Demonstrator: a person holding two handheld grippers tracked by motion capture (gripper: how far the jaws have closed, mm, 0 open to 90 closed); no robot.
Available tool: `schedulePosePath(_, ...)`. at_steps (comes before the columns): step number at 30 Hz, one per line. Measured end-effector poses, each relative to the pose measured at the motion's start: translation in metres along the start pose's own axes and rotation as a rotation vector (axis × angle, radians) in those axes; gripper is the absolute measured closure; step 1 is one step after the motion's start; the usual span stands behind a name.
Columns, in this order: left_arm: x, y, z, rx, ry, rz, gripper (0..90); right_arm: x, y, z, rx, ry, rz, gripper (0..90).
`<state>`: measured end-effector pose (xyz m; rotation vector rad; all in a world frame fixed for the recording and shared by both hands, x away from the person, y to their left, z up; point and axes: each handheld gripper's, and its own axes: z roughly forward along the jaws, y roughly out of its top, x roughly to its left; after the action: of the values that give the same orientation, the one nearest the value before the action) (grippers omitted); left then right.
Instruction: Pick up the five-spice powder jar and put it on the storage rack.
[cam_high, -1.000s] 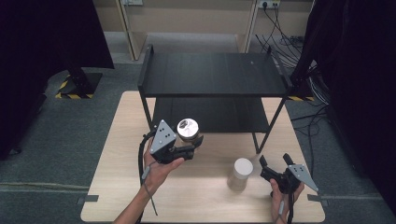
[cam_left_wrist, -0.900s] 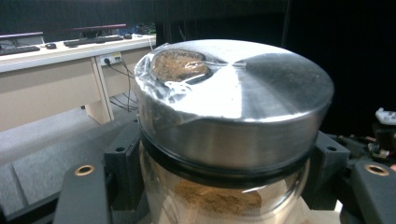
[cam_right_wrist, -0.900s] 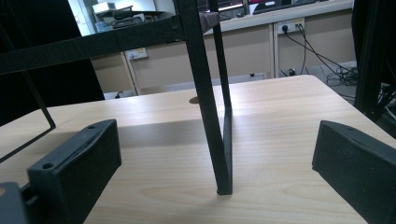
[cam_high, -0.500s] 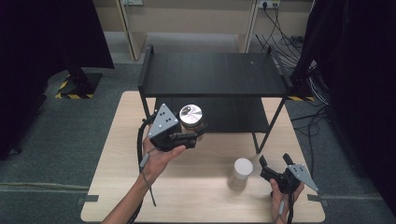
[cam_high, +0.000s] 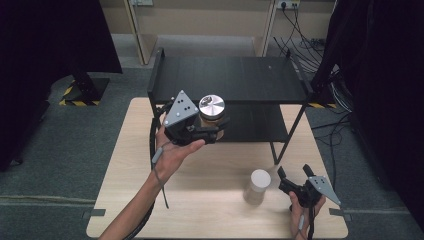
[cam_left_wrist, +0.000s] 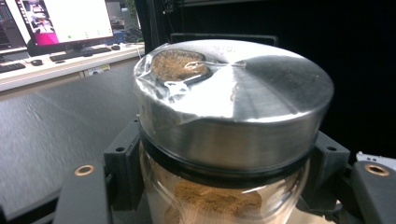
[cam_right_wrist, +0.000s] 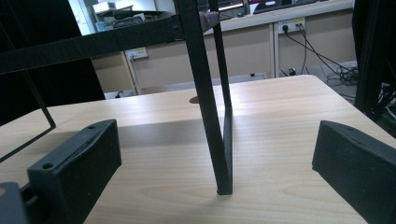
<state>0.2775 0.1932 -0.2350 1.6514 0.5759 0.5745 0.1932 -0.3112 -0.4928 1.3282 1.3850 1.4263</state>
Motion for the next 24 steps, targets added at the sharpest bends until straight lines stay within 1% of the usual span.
schedulePosePath(5, 0.003, 0.011, 0.004, -0.001, 0.01, -0.004, 30.5, 0.0, 0.0, 0.0, 0.0, -0.001, 0.002, 1.5)
schedulePosePath(11, 0.006, 0.023, 0.007, 0.0, 0.006, -0.011, 30.5, 0.0, 0.0, 0.0, 0.0, -0.002, 0.002, 1.4)
schedulePosePath(14, 0.009, 0.028, 0.009, 0.0, -0.001, -0.023, 30.5, 0.0, 0.0, 0.0, 0.001, -0.001, 0.001, 1.4)
schedulePosePath(17, 0.009, 0.033, 0.011, -0.003, 0.003, -0.025, 30.4, 0.0, 0.0, 0.0, 0.0, 0.0, 0.001, 1.4)
schedulePosePath(20, 0.011, 0.037, 0.012, -0.012, 0.001, -0.04, 30.5, 0.0, 0.0, 0.0, 0.001, 0.0, 0.001, 1.4)
schedulePosePath(22, 0.011, 0.041, 0.013, -0.012, 0.008, -0.037, 30.5, 0.0, 0.0, 0.0, 0.001, 0.001, 0.001, 1.5)
schedulePosePath(24, 0.011, 0.044, 0.015, -0.013, 0.014, -0.045, 30.5, 0.0, 0.0, 0.0, 0.002, 0.002, 0.0, 1.4)
